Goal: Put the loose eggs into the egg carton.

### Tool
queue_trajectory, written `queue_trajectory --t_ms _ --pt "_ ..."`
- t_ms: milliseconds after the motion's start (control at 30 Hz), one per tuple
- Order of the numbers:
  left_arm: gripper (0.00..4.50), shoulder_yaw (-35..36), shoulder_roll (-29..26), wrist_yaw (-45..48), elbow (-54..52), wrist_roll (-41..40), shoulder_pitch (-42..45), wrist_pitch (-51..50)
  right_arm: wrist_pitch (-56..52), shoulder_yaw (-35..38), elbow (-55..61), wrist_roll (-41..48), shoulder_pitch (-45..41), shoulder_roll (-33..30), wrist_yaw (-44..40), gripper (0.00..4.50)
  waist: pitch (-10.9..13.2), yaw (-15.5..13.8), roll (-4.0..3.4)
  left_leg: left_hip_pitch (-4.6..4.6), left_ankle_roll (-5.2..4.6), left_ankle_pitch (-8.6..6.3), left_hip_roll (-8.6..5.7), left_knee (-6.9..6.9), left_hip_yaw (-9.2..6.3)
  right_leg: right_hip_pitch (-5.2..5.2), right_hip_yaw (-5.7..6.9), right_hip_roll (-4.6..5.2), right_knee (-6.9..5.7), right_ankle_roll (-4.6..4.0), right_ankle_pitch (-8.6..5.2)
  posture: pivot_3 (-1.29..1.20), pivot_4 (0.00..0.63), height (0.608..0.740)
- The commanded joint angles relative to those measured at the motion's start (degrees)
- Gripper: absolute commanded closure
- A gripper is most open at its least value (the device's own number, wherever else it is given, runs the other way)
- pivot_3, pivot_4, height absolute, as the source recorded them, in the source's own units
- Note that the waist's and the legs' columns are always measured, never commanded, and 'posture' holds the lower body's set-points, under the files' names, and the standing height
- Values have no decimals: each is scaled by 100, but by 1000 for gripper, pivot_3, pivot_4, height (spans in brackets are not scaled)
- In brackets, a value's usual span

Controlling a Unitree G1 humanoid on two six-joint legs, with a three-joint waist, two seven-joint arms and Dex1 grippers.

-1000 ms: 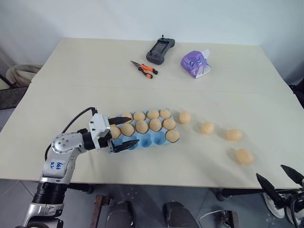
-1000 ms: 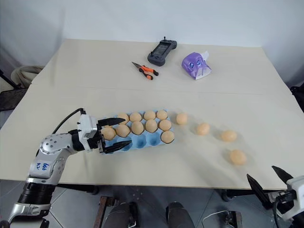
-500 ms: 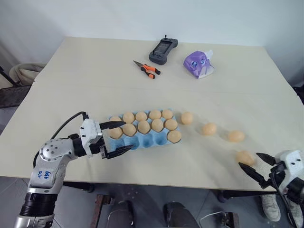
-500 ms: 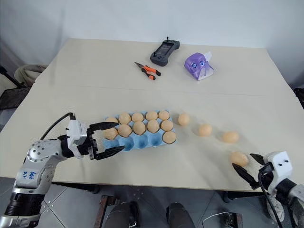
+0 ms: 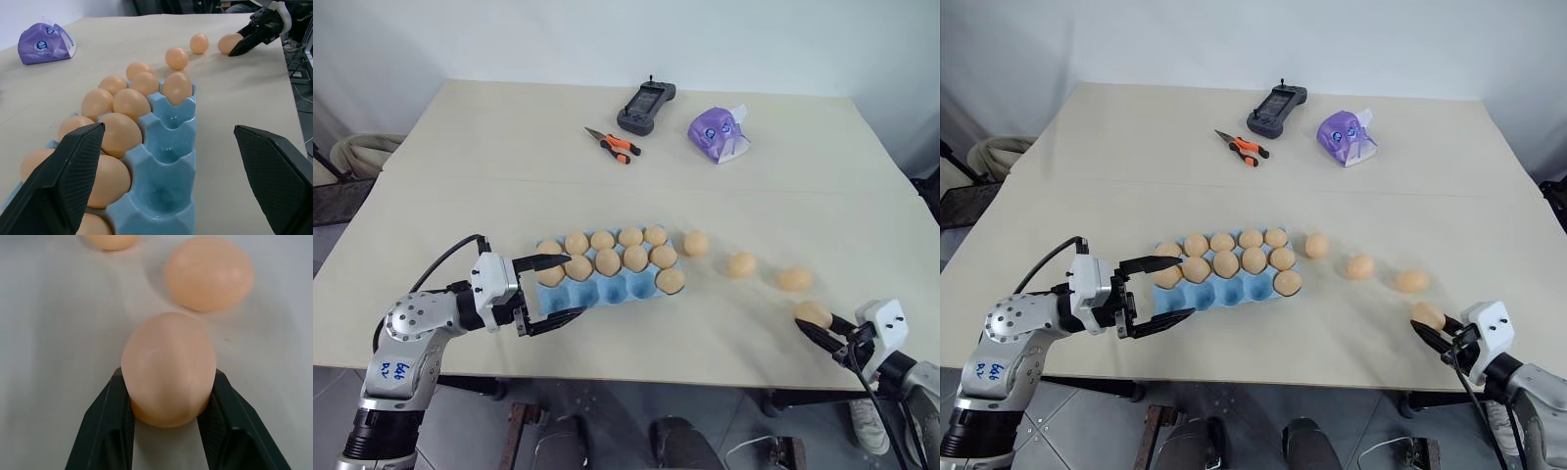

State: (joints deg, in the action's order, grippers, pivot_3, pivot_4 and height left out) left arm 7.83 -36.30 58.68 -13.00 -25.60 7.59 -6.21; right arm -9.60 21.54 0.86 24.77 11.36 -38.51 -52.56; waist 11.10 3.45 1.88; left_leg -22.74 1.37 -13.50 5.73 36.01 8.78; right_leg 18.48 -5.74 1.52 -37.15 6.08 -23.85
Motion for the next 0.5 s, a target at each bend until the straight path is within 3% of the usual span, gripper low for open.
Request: queue_trajectory --t_ms 33,233,500 --pt "0 114 -21 -40 -285 -111 -148 85 -657 -189 1263 605 -133 -241 -195 3172 -1 16 -4 0 2 -1 6 -2 0 0 0 1 3 0 0 0 150 740" --pt "0 65 -32 -68 -389 -60 -395 81 -1483 -1366 2058 543 -1534 -95 151 3172 0 118 -3 -4 8 -5 13 1 -8 -1 6 1 6 -1 0 0 150 740" --pt "0 309 -54 -394 -264 45 -648 42 -1969 -3199 1391 -282 -3789 820 477 3172 0 144 -3 -33 8 -4 14 3 -3 32 12 1 9 -2 -1 0 150 740"
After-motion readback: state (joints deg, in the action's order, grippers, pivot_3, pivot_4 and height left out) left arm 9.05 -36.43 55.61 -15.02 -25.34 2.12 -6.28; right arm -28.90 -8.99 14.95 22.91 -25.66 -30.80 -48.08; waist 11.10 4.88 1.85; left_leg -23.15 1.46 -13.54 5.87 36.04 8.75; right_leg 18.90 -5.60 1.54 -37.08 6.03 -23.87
